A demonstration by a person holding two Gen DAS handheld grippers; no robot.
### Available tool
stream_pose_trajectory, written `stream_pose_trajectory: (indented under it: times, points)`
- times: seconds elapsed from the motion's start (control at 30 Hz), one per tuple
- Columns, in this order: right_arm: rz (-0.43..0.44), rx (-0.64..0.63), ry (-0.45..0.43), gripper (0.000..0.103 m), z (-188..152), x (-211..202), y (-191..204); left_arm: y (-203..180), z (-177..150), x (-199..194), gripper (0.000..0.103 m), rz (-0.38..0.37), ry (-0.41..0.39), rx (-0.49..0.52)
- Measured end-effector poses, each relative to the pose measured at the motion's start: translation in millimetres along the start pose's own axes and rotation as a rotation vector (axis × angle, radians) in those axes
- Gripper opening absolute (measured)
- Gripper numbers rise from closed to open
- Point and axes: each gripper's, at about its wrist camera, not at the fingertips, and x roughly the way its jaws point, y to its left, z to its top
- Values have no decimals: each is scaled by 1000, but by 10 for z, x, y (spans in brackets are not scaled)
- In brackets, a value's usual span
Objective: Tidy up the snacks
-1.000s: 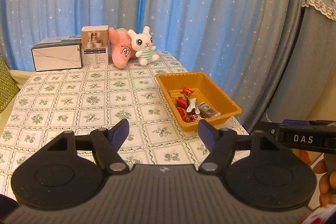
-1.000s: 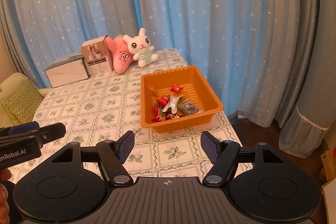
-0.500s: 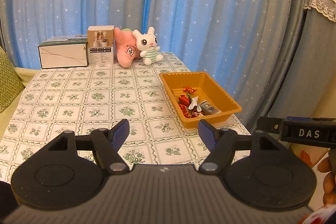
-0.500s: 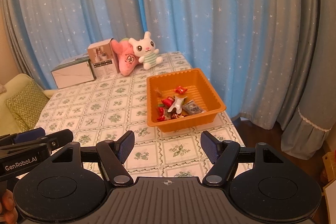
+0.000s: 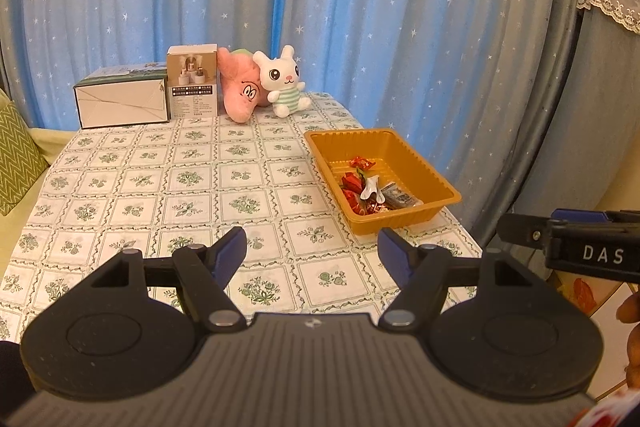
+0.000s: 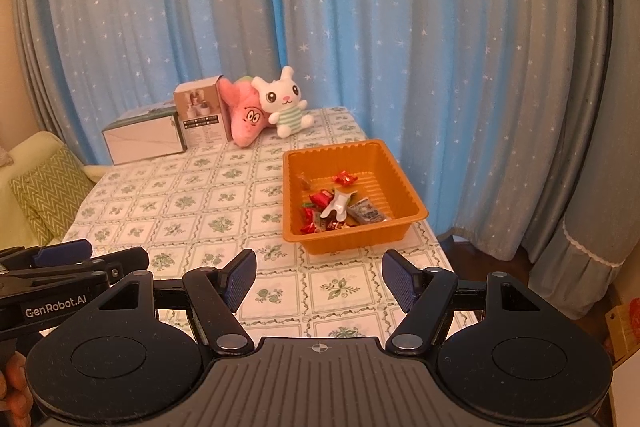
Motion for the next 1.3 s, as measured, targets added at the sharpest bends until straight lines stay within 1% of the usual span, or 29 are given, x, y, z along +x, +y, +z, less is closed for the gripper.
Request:
stream_pose_trajectory:
  times: [0.27, 1.3]
  points:
    - [8, -7, 21, 69, -67, 34, 27, 6, -47, -1, 70, 0, 14, 3]
    - [3, -16, 41, 70, -138, 89, 52, 10, -100, 28, 70, 6, 33, 7]
